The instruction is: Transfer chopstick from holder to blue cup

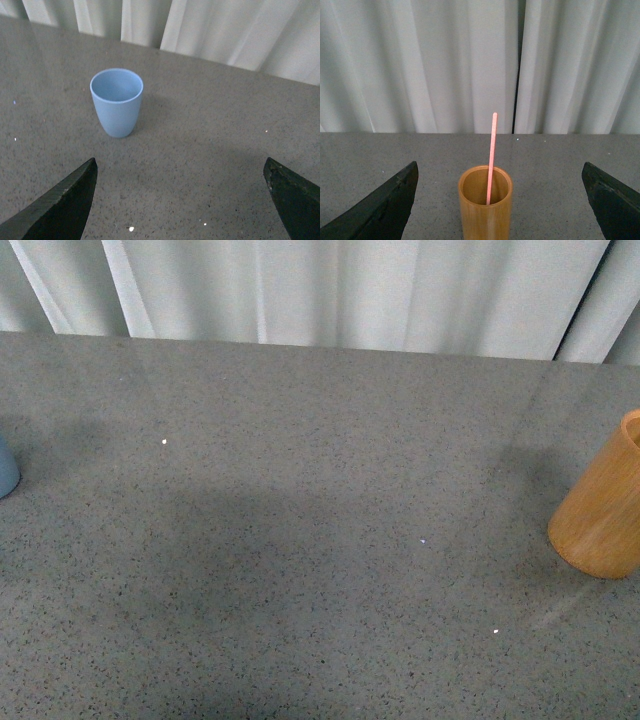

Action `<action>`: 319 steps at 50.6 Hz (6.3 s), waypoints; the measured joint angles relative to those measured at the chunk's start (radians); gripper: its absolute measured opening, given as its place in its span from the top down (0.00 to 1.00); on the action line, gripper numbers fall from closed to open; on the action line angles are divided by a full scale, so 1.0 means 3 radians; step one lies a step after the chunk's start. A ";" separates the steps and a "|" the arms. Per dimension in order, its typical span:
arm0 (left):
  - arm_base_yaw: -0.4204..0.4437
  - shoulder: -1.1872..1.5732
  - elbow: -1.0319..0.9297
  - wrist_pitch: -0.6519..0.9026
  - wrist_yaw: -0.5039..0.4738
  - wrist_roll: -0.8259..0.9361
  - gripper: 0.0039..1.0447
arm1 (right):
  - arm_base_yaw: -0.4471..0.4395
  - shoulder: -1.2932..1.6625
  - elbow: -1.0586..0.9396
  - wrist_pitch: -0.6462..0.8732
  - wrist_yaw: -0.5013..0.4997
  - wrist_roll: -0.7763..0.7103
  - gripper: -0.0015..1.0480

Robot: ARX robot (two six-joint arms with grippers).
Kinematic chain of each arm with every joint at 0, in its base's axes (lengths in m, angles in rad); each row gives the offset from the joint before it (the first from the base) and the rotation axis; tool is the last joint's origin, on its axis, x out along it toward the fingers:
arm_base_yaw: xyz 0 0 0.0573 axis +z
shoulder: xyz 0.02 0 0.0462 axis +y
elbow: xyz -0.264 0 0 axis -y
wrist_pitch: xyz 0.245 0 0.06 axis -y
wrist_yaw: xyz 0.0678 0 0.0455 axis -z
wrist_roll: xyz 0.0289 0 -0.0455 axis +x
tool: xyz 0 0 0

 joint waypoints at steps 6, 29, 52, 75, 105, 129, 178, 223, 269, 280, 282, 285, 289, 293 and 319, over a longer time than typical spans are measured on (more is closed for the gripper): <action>0.0284 0.0757 0.0221 0.0370 0.0343 0.0202 0.06 | 0.0000 0.0000 0.0000 0.0000 0.0001 0.0000 0.10; 0.0786 0.3966 0.2385 -0.0258 0.0406 0.1497 0.06 | 0.0000 0.0000 0.0000 0.0000 0.0001 0.0000 0.10; 0.0790 0.4972 0.3368 -0.0504 0.0027 0.1661 0.06 | 0.0000 0.0000 0.0000 0.0000 0.0001 0.0000 0.10; 0.0683 0.5667 0.3811 -0.0418 -0.0355 0.1670 0.06 | 0.0000 0.0000 0.0000 0.0000 0.0001 0.0000 0.10; 0.0502 0.5564 0.3773 -0.0777 -0.0195 0.2014 0.90 | 0.0000 0.0000 0.0000 0.0000 0.0001 0.0000 0.10; -0.0591 0.4918 0.3747 -0.1239 0.0188 0.1675 0.97 | 0.0000 0.0000 0.0000 0.0000 0.0001 0.0000 0.10; -0.2199 0.5449 0.3633 -0.0810 -0.0034 0.0952 0.97 | 0.0000 0.0000 0.0000 0.0000 0.0001 0.0000 0.10; -0.2056 0.5316 0.3777 -0.0952 -0.0051 0.0839 0.21 | 0.0000 0.0000 0.0000 0.0000 0.0001 0.0000 0.10; -0.1152 0.3120 0.1288 0.2810 -0.0665 0.0374 0.45 | 0.0000 0.0000 0.0000 0.0000 0.0009 0.0000 0.10; -0.0909 0.2715 0.0753 0.2878 -0.0465 0.0407 0.78 | 0.0000 0.0000 0.0000 0.0000 0.0001 0.0000 0.10; -0.0879 0.2656 0.0687 0.2879 -0.0422 0.0411 0.83 | 0.0000 0.0000 0.0000 0.0000 0.0001 0.0000 0.10; -0.0834 0.2553 0.0590 0.2879 -0.0371 0.0417 0.92 | 0.0000 0.0000 0.0000 0.0000 0.0003 0.0000 0.10; -0.0777 0.2405 0.0467 0.2878 -0.0305 0.0429 0.97 | 0.0000 0.0000 0.0000 0.0000 0.0001 0.0000 0.10; -0.0715 0.2266 0.0360 0.2857 -0.0251 0.0429 0.97 | 0.0000 0.0000 0.0000 0.0000 0.0001 0.0000 0.10; -0.0254 0.1301 -0.0103 0.2344 0.0177 0.0430 0.97 | 0.0000 0.0000 0.0000 0.0000 0.0001 0.0000 0.10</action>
